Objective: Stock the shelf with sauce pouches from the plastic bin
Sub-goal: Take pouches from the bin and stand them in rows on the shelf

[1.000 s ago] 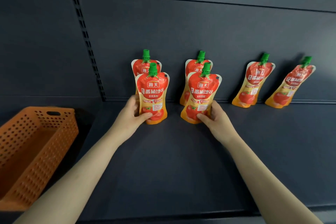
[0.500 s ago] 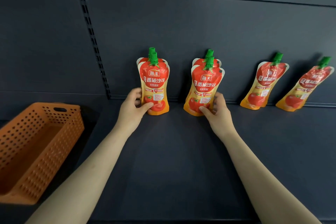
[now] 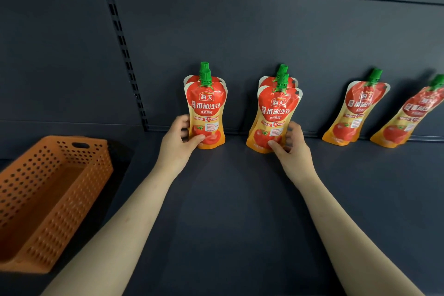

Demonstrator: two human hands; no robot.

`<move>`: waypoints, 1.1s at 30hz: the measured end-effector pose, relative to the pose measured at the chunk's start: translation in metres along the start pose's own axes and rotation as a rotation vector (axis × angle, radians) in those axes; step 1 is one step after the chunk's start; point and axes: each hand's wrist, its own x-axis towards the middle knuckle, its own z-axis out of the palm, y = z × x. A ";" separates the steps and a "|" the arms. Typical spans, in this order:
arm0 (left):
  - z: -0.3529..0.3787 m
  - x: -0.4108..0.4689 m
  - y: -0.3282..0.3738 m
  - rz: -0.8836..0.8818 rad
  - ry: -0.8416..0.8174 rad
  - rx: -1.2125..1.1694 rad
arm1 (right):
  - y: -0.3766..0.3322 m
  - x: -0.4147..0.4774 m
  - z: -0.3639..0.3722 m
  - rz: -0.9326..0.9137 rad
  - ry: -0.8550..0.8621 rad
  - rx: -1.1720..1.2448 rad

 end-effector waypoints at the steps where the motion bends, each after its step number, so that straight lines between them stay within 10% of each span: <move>1: 0.000 0.000 0.000 0.000 -0.003 0.000 | 0.000 -0.001 0.000 0.000 0.000 -0.004; 21: -0.016 -0.021 0.004 -0.077 0.024 0.165 | -0.011 -0.015 -0.026 0.107 0.003 -0.031; 33: 0.063 -0.116 0.110 0.291 0.020 0.457 | -0.012 -0.142 -0.246 -0.021 0.226 -0.590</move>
